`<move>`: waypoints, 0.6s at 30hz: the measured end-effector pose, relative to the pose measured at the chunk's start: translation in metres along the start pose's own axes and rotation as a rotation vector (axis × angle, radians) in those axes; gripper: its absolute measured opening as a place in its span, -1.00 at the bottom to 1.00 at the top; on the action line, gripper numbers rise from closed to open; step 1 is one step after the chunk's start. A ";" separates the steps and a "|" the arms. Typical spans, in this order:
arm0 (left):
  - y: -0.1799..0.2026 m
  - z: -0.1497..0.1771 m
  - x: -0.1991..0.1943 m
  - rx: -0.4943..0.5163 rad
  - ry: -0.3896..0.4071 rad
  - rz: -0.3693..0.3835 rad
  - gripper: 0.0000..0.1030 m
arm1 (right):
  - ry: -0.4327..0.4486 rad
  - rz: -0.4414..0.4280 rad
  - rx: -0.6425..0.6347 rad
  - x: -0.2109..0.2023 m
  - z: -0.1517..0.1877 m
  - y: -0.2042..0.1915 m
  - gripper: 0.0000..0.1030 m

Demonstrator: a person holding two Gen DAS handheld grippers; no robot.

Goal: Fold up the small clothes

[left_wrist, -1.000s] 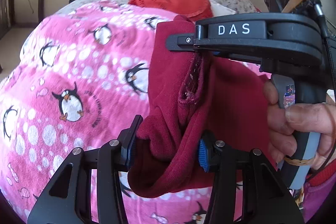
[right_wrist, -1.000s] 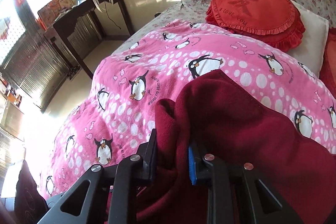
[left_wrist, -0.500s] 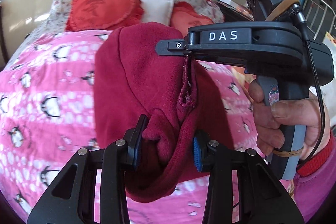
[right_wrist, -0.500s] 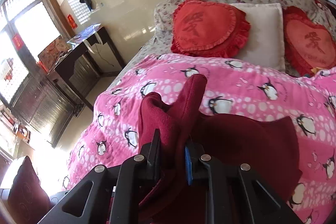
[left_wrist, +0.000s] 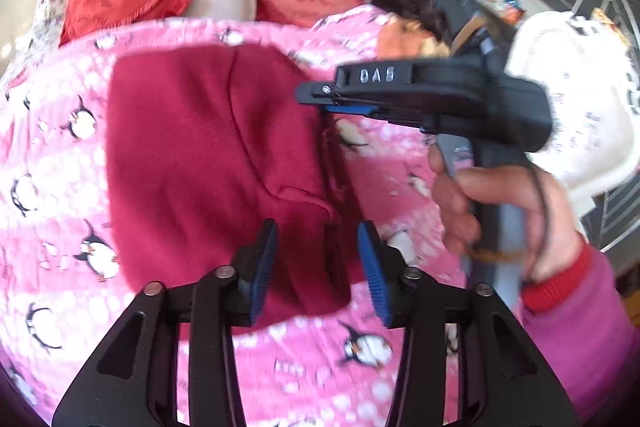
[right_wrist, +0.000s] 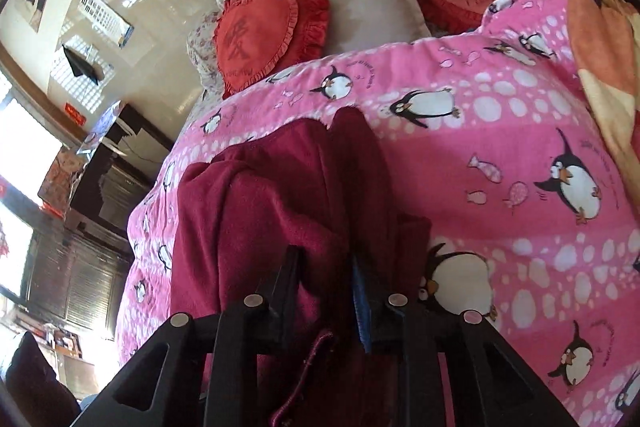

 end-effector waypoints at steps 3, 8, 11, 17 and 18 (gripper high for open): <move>-0.012 0.000 -0.029 0.050 0.070 -0.036 0.22 | 0.038 0.009 -0.048 -0.025 -0.007 -0.007 -0.51; -0.048 0.012 -0.033 0.066 0.063 -0.217 0.22 | 0.006 -0.129 -0.144 -0.046 0.011 -0.053 -0.51; -0.066 0.027 -0.017 0.008 0.017 -0.250 0.22 | -0.053 -0.167 -0.260 -0.042 0.044 -0.079 -0.51; -0.062 0.061 0.001 -0.006 -0.072 -0.221 0.22 | -0.117 -0.009 -0.325 -0.019 0.082 -0.044 -0.60; -0.060 0.062 0.002 0.006 -0.066 -0.222 0.22 | -0.120 -0.031 -0.279 -0.024 0.077 -0.042 -0.60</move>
Point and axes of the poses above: each gripper's, at about its wrist camera, not at the fingertips, and x roughly the way its jaws point, y to its right, z to its underside, the point moved 4 cm from there along x, roughly the way its jaws point, and after that the axes turned 15 degrees about y, right-handed, at the moved point
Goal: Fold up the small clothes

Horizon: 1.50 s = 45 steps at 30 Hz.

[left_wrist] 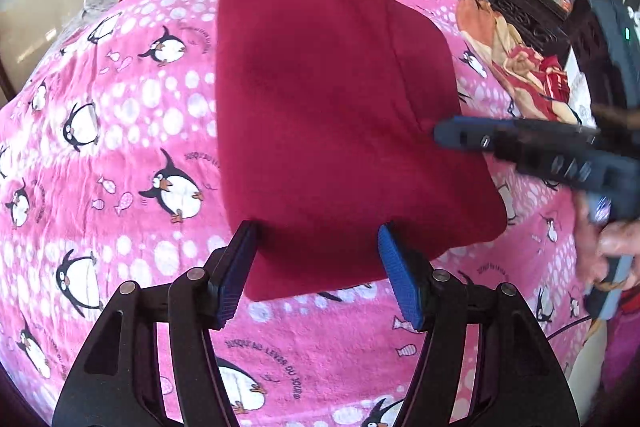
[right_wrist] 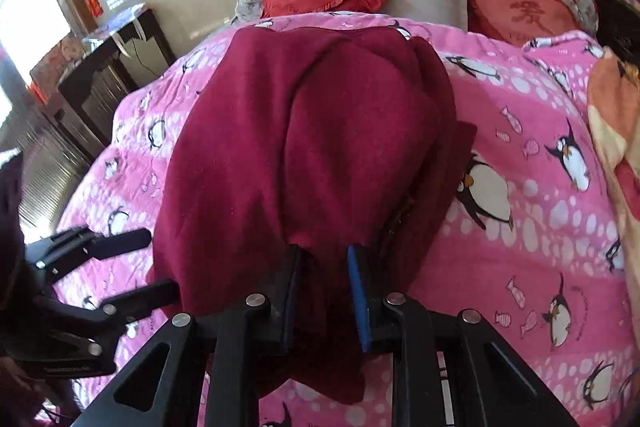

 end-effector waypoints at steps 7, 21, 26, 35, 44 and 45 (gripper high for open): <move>-0.003 -0.002 0.007 -0.035 -0.004 0.010 0.22 | 0.200 0.051 0.109 -0.020 -0.057 0.025 -0.19; 0.009 -0.012 0.010 -0.032 0.017 0.023 0.27 | 0.179 0.217 -0.081 0.023 -0.090 0.041 -0.86; 0.015 -0.008 0.012 0.015 0.008 0.013 0.31 | 0.150 0.278 -0.121 0.044 -0.076 0.050 -0.86; 0.000 -0.014 -0.004 -0.027 0.039 -0.025 0.31 | 0.179 0.076 -0.019 -0.022 -0.064 0.005 -0.37; 0.000 -0.014 -0.009 0.005 0.030 -0.069 0.31 | 0.104 0.144 -0.107 -0.003 -0.012 -0.002 -0.35; 0.000 -0.014 -0.010 0.005 0.031 -0.070 0.31 | 0.092 0.195 -0.102 0.001 -0.006 0.009 -0.35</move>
Point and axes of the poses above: each gripper's, at about its wrist camera, not at the fingertips, and x roughly the way its jaws point, y to its right, z to its underside, the point moved 4 cm from there along x, roughly the way its jaws point, and after that the axes turned 15 degrees about y, right-handed, at the moved point
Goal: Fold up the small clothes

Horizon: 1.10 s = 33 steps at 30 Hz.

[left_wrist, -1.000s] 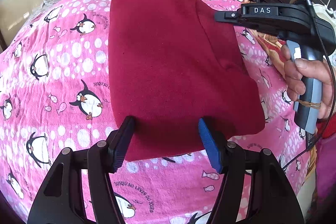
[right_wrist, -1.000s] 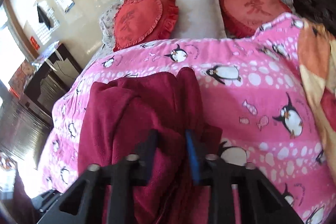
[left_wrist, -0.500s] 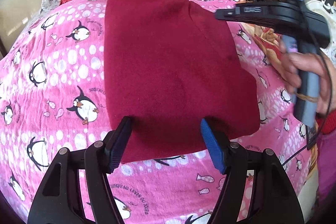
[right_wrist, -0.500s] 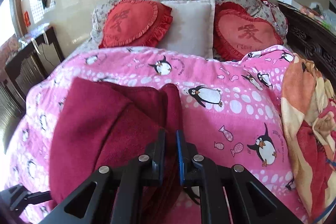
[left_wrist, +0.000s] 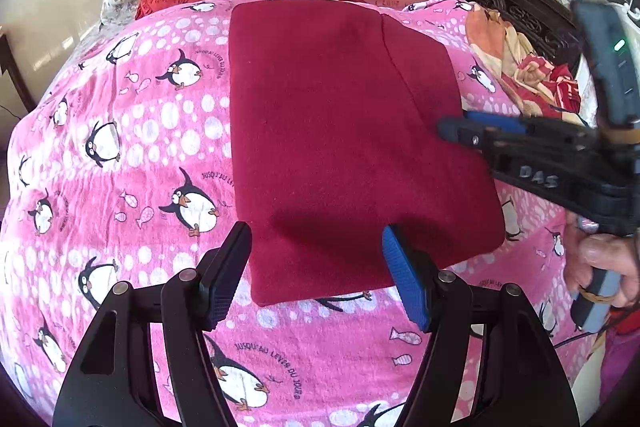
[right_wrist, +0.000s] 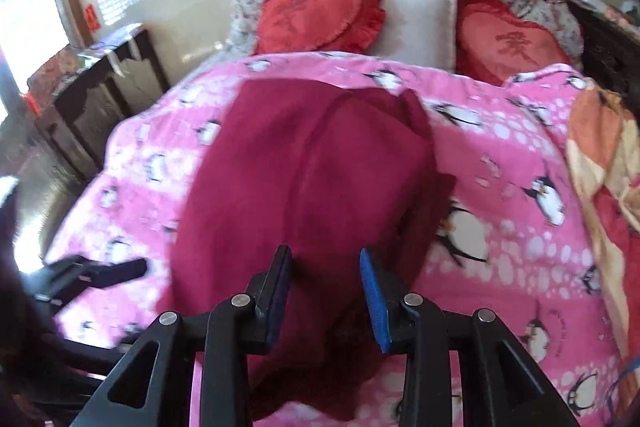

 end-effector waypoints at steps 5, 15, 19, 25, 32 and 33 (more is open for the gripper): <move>-0.003 0.001 0.000 -0.003 0.000 -0.017 0.31 | 0.000 -0.038 0.130 0.005 0.012 0.018 -0.35; -0.015 -0.005 0.006 -0.058 0.003 -0.013 0.31 | 0.015 -0.037 0.198 -0.010 0.008 0.021 0.00; -0.038 -0.012 0.015 -0.202 0.012 0.043 0.34 | 0.015 -0.069 0.317 -0.007 0.011 0.035 0.23; -0.058 -0.018 0.038 -0.310 0.003 0.107 0.35 | 0.003 -0.146 0.445 0.010 0.017 0.046 0.35; -0.066 -0.016 0.069 -0.426 -0.021 0.195 0.57 | 0.017 -0.235 0.486 0.029 0.012 0.039 0.39; -0.065 -0.016 0.073 -0.437 -0.028 0.199 0.58 | 0.017 -0.236 0.486 0.032 0.012 0.037 0.43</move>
Point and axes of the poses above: each gripper's, at about its wrist camera, not at the fingertips, and x roughly the way its jaws point, y to its right, z to its underside, the point moved 4 cm from there along x, roughly the way its jaws point, and after that the axes turned 15 degrees about y, right-handed, at the moved point
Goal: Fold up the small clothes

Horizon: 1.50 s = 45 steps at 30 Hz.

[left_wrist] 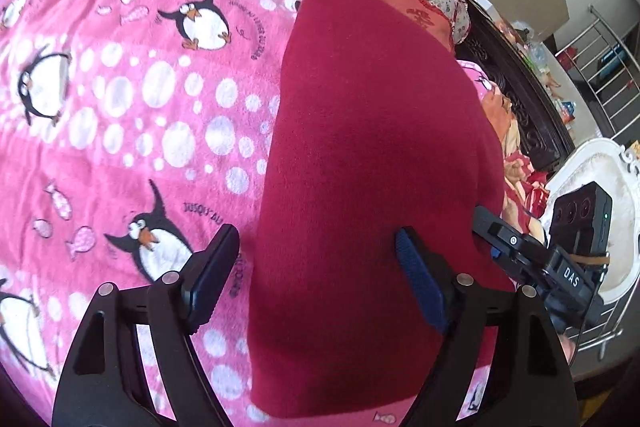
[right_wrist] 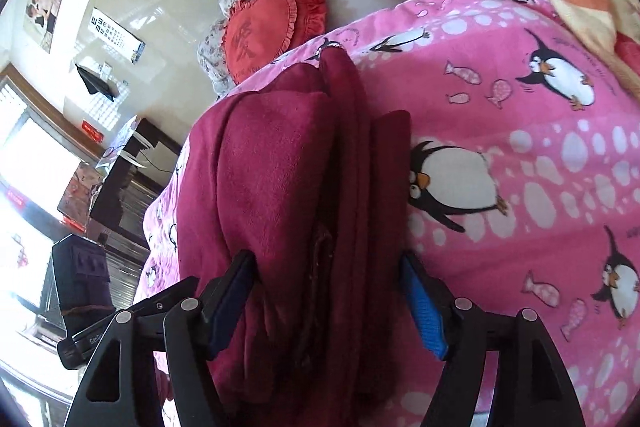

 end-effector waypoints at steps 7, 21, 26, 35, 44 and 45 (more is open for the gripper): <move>0.013 0.002 0.006 0.008 -0.018 0.032 0.43 | 0.023 -0.013 -0.010 0.001 0.000 -0.009 0.09; 0.002 0.029 -0.124 0.090 -0.019 -0.043 -0.05 | -0.091 -0.177 0.043 -0.043 0.044 -0.072 -0.29; -0.031 0.077 -0.128 0.083 -0.074 -0.172 -0.03 | -0.248 -0.053 -0.011 -0.026 0.096 -0.070 -0.11; -0.028 0.078 -0.145 0.106 0.042 -0.289 0.07 | -0.107 -0.094 -0.281 -0.094 0.086 -0.123 -0.25; -0.022 0.077 -0.165 0.142 0.138 -0.380 0.07 | -0.152 0.047 -0.568 -0.077 0.147 -0.135 -0.48; -0.021 0.078 -0.168 0.152 0.145 -0.385 0.07 | -0.152 0.048 -0.544 -0.075 0.148 -0.130 -0.48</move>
Point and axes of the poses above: each gripper's, at about its wrist camera, not at the fingertips, and x roughly the way its jaws point, y to its right, z to its underside, the point moved 4 cm from there along x, roughly the way its jaws point, and after that the axes turned 15 degrees about y, right-handed, at the moved point
